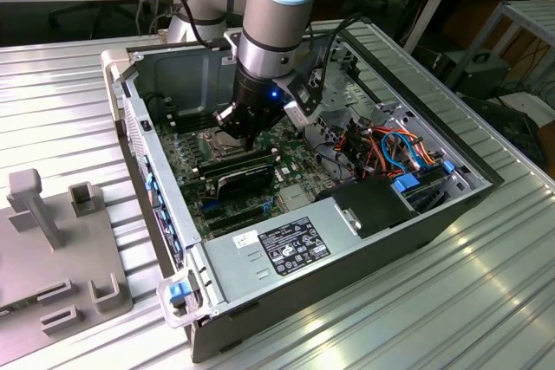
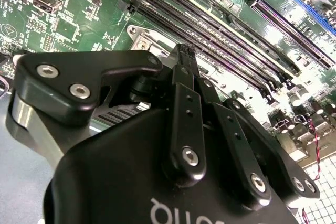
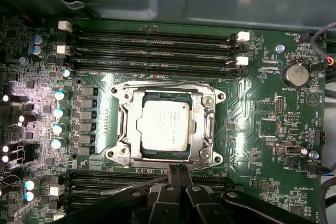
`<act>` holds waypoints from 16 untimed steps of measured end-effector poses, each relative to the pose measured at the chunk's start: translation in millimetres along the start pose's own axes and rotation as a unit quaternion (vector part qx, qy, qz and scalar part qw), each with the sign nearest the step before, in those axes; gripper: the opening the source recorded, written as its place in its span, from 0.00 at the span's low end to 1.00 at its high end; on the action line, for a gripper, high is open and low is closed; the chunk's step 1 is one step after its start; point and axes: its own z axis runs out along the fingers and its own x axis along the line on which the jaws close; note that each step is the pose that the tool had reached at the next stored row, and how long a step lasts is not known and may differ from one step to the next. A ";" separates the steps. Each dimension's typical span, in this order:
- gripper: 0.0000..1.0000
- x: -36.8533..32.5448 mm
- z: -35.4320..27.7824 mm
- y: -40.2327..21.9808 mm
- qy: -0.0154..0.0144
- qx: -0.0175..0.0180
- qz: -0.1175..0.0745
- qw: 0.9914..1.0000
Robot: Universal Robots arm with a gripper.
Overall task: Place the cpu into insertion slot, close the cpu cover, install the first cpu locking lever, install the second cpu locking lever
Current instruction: 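Install the second cpu locking lever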
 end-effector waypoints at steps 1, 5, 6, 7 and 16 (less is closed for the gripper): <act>0.11 0.0 0.0 0.0 0.000 0.000 0.000 1.000; 0.11 0.8 0.2 0.1 0.000 0.000 0.000 1.000; 0.11 2.4 0.5 0.2 0.000 0.000 0.000 1.000; 0.11 3.9 0.8 0.3 0.000 0.000 0.000 1.000; 0.11 16.6 5.9 2.0 0.000 0.000 0.000 1.000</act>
